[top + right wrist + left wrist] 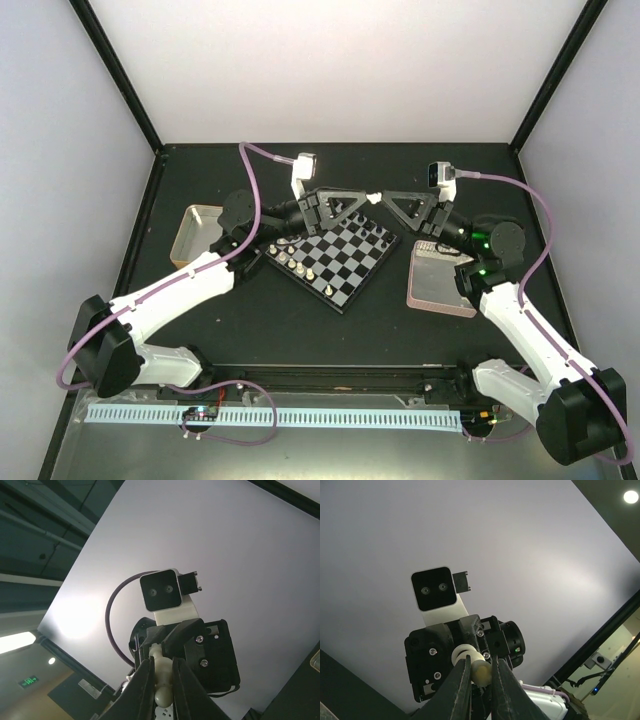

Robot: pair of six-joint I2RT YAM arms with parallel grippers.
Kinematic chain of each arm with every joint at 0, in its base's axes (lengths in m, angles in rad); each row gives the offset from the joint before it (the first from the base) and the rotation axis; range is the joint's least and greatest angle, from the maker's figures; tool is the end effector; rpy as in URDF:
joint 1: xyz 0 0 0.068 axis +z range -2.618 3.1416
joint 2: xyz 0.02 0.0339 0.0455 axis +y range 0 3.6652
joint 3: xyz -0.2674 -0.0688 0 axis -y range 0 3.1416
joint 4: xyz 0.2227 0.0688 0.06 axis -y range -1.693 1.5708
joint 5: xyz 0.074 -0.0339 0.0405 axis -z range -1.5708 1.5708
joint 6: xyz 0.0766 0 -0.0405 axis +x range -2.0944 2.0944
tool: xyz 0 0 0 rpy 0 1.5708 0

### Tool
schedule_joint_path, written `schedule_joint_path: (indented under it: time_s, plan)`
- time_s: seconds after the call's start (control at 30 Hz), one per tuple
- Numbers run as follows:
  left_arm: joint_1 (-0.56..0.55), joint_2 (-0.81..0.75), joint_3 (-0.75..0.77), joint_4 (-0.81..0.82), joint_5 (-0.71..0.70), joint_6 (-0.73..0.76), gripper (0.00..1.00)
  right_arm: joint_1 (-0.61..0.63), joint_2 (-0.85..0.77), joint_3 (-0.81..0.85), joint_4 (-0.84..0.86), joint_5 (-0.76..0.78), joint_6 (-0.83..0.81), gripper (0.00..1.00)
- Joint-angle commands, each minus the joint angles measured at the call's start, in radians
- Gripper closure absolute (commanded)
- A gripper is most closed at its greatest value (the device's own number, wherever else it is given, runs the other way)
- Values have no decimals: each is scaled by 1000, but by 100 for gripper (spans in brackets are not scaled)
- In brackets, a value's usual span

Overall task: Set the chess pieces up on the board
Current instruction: Pick up the chess piece from the storage box, then place the chess piece on the chessboard.

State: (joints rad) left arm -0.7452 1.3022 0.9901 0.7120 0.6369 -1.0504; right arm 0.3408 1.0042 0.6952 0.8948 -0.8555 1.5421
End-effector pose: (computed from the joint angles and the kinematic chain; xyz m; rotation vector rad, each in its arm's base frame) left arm 0.1927 -0.2398 0.4128 0.4597 1.4407 -1.8753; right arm 0.1790 0.1248 0.3972 -0.1540 1.4807 2.0136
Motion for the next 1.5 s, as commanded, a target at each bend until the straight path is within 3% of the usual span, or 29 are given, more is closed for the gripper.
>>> schedule_joint_path:
  time_s: [0.0, 0.1, 0.23, 0.43, 0.53, 0.67, 0.93, 1.13, 1.47]
  plan:
    - [9, -15, 1, 20, 9, 18, 98, 6, -14, 14, 4, 17, -13, 94]
    - [8, -15, -3, 6, -1, 39, 99, 6, -22, 21, -61, 18, -51, 99]
    - [18, -67, -15, -95, -44, 111, 98, 6, -46, 45, -281, 25, -191, 99]
    - [24, -209, -31, -502, -298, 405, 98, 9, -42, 115, -815, 114, -588, 99]
    - [25, -295, -53, -670, -472, 550, 98, 48, 1, 169, -1129, 267, -793, 99]
    - [26, -409, -95, -794, -670, 689, 99, 165, 122, 244, -1372, 536, -967, 99]
    - [33, -564, -148, -852, -888, 818, 99, 407, 505, 460, -1505, 822, -1077, 99]
    - [37, -625, -162, -872, -964, 867, 98, 465, 789, 695, -1525, 828, -1079, 99]
    - [43, -680, -208, -842, -1026, 923, 98, 471, 1075, 981, -1591, 807, -1057, 98]
